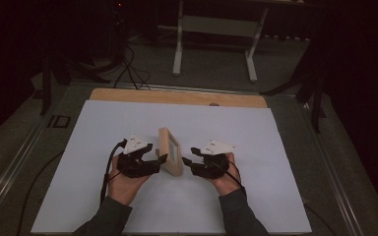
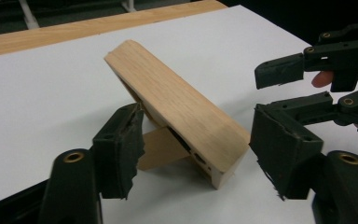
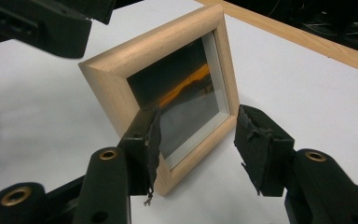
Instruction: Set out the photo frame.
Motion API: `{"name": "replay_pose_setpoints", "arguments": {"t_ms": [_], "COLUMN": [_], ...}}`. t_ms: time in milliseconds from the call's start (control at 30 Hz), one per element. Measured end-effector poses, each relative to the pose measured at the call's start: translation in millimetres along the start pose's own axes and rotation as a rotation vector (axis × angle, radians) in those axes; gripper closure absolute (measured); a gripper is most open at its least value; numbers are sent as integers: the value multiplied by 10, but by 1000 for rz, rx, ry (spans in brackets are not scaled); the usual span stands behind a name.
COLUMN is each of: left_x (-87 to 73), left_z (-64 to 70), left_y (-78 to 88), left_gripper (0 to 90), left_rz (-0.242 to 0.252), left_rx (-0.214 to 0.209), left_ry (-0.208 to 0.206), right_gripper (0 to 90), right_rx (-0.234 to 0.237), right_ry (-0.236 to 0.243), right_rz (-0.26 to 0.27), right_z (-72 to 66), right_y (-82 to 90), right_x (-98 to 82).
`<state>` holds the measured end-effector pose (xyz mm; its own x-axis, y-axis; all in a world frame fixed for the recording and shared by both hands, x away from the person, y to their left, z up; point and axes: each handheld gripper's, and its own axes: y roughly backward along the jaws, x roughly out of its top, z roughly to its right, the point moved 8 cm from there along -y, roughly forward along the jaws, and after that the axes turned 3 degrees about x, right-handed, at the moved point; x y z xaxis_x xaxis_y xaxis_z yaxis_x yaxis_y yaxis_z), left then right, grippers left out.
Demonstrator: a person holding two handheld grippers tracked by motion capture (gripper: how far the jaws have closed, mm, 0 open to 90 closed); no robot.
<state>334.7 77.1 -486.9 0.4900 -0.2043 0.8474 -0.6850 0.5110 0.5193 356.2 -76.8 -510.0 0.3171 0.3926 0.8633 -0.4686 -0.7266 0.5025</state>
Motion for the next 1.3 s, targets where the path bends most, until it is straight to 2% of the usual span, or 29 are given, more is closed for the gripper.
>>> {"name": "replay_pose_setpoints", "arguments": {"t_ms": [200, 300, 500, 700, 1300], "left_x": [-16, -33, -60, -98, -148], "left_z": [71, 70, 54, 59, 88], "left_y": [-58, -83, -140, -203, -304], "left_gripper": [305, 296, 281, 272, 278], "left_rz": [-10, -21, -23, -33, -56], "left_rx": [-5, 6, 19, 8, 23], "left_ry": [-10, -19, -2, 15, 14], "right_gripper": [492, 488, 487, 487, 486], "right_rx": [0, -2, -3, -4, -4], "right_ry": [0, 0, 0, 0, -18], "right_rz": [-1, 2, 5, 11, 21], "right_z": [2, 8, 13, 26, 63], "right_y": [0, 3, 11, 23, 13], "right_x": [0, 2, 8, 18, 41]}}
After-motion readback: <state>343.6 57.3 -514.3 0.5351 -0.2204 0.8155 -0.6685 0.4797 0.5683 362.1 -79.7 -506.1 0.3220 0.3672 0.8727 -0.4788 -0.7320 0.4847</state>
